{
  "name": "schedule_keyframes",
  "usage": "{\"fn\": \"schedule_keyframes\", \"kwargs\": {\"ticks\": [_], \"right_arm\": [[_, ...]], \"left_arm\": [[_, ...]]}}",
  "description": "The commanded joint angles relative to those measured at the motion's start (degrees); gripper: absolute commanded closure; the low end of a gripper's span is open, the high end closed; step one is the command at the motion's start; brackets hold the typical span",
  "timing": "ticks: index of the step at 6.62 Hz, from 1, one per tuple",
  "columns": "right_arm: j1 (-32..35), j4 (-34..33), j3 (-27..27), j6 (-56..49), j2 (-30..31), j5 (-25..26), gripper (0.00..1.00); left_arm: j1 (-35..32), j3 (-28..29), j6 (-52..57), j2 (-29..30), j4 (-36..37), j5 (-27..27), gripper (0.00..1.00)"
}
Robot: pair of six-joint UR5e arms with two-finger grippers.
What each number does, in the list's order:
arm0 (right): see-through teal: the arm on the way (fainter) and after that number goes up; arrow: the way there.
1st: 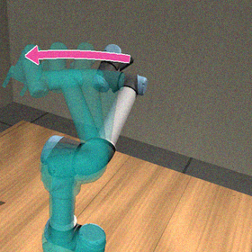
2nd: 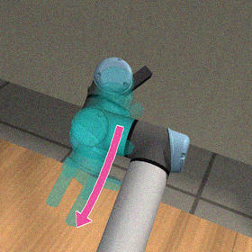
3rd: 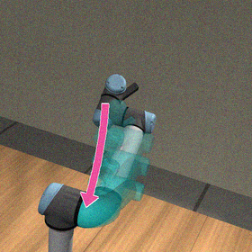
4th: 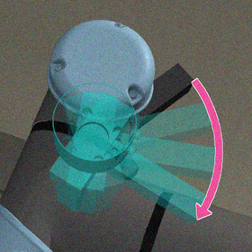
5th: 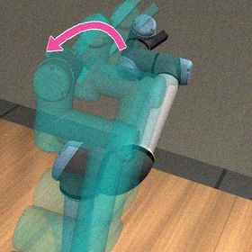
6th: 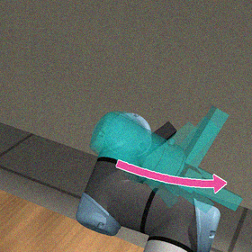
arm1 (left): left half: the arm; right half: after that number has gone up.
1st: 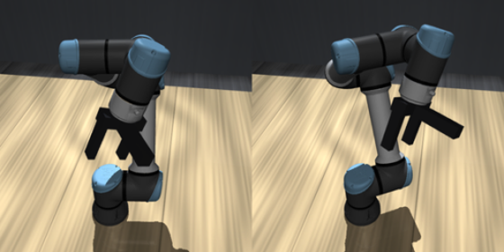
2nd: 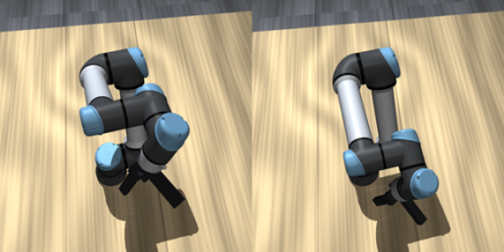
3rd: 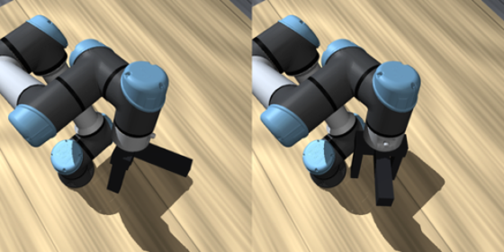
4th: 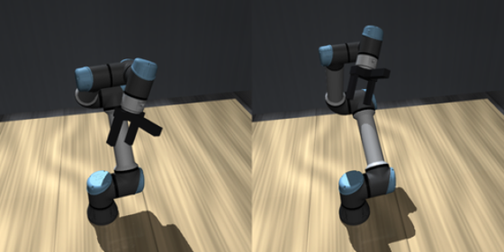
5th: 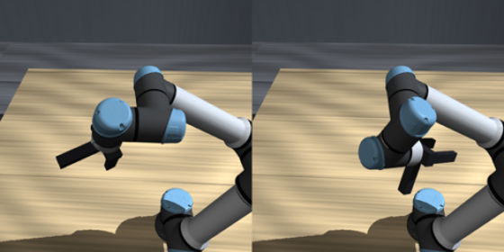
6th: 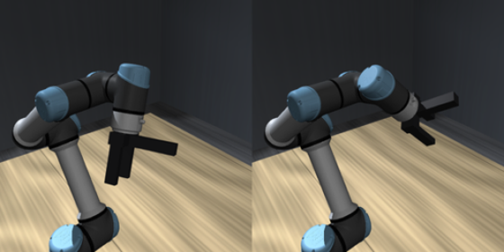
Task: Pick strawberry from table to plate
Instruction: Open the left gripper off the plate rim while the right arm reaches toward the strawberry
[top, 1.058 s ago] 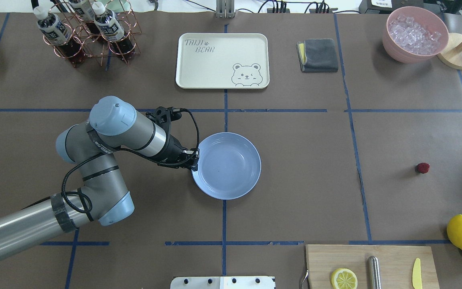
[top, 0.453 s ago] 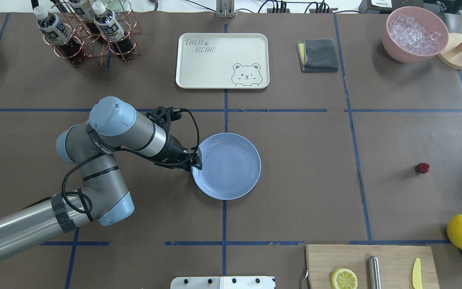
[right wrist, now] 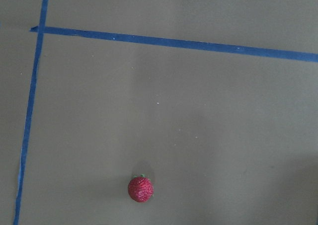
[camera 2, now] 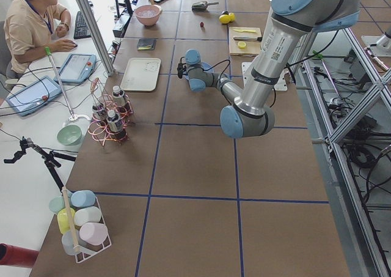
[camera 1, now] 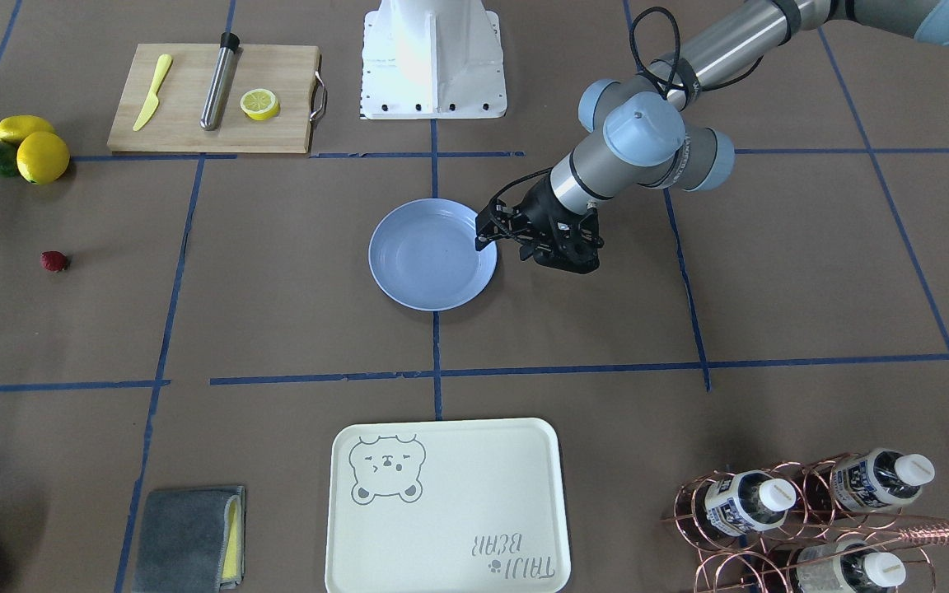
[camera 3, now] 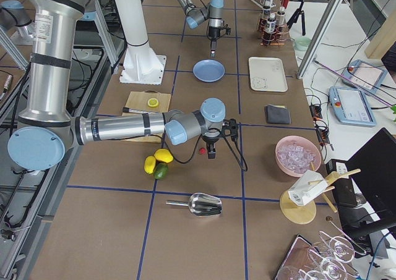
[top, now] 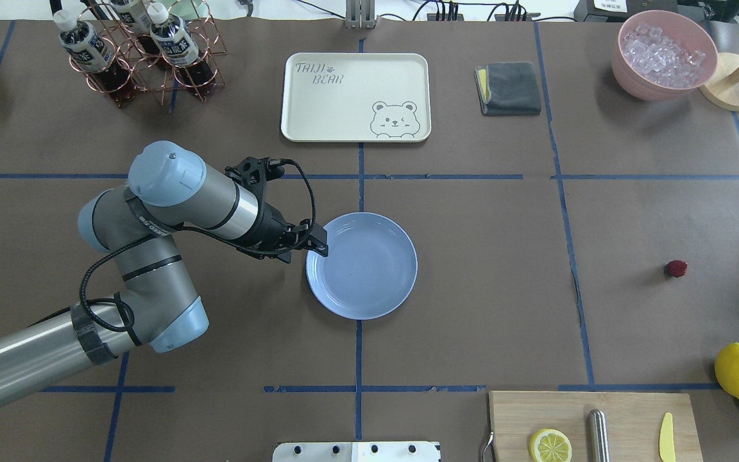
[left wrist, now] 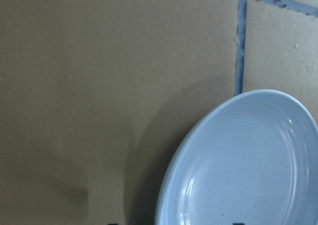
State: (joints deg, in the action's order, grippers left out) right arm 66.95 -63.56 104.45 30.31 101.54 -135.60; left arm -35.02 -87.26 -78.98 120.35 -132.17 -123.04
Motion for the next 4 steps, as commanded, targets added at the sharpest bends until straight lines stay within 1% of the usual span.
{"fn": "schedule_keyframes", "kwargs": {"ticks": [1,2,3,4], "right_arm": [[-10.2,11.8,-0.4,14.6,3.5,9.4,0.00],[-15.0,12.1,-0.7,22.9,3.1,14.3,0.00],[-17.4,12.9,-0.8,27.2,2.9,16.8,0.01],[-17.9,14.4,-2.7,27.5,2.7,18.2,0.01]], "left_arm": [[-1.2,-1.6,0.0,-0.9,0.2,-0.1,0.17],[-1.5,-2.1,-0.1,-1.0,0.2,-0.1,0.17],[-1.5,-2.1,-0.1,-1.0,0.2,-0.1,0.17],[-1.5,-2.2,-0.1,-1.0,0.2,-0.1,0.16]]}}
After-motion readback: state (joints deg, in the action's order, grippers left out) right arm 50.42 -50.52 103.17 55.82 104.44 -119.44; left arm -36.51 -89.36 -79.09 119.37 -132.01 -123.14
